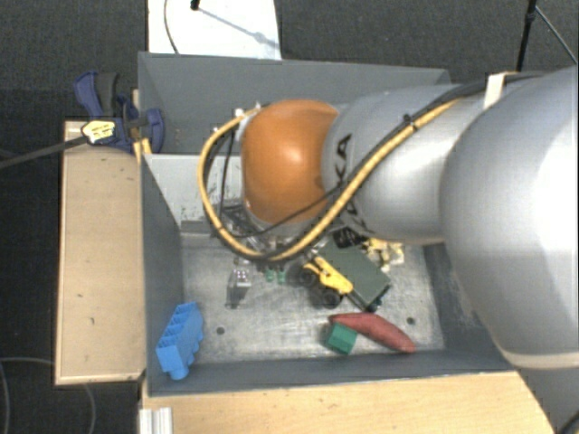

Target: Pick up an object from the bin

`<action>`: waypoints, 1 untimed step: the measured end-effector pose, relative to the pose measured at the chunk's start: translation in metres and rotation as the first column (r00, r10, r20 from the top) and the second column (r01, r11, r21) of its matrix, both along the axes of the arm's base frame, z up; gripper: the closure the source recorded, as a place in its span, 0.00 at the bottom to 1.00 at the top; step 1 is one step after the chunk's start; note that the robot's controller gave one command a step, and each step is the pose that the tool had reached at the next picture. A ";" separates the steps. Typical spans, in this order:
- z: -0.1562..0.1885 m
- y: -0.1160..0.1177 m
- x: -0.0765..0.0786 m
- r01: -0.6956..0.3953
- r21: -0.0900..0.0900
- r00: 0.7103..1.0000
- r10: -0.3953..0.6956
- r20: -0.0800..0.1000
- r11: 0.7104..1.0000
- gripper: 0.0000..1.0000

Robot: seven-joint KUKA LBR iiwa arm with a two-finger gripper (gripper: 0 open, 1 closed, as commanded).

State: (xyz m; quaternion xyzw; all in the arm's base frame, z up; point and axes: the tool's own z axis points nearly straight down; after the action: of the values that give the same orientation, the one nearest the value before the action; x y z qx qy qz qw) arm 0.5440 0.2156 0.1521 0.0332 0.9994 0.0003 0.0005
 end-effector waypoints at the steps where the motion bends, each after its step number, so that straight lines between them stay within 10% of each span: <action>1: -0.017 -0.030 -0.012 -0.227 0.001 0.974 0.227 0.003 0.974 0.00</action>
Offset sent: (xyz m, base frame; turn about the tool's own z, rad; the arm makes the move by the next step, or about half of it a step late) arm -0.0335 -0.0787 -0.0597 -0.0092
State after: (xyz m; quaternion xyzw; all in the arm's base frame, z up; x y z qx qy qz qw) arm 0.5318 0.1854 0.1351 -0.0812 0.9967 0.0009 0.0018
